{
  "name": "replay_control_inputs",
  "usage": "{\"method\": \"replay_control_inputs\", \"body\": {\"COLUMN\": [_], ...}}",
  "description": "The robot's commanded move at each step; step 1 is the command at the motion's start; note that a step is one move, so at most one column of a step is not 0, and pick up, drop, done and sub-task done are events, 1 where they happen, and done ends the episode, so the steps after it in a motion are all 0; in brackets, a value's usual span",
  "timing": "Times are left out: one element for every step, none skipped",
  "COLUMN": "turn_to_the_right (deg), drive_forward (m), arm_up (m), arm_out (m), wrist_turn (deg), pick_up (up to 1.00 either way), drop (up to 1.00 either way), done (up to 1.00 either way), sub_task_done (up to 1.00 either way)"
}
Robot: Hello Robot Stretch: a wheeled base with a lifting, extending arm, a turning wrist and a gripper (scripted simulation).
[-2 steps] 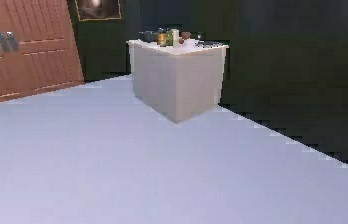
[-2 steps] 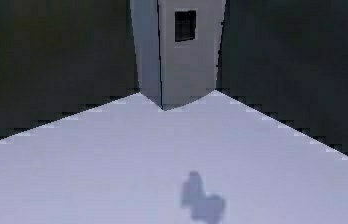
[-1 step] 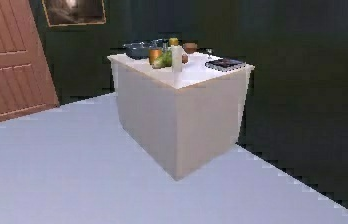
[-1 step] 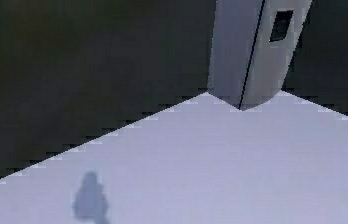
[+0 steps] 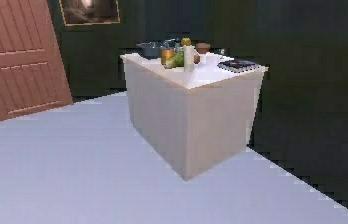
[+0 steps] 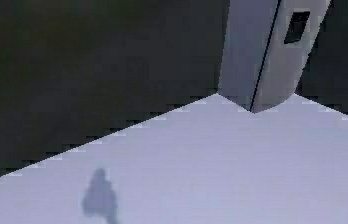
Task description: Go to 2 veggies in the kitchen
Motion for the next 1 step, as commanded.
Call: {"method": "replay_control_inputs", "body": {"turn_to_the_right": [0.0], "drive_forward": [0.8], "arm_up": [0.0], "arm_out": [0.0], "wrist_turn": [0.0], "pick_up": [0.0], "drop": [0.0], "done": [0.0], "sub_task_done": [0.0]}}
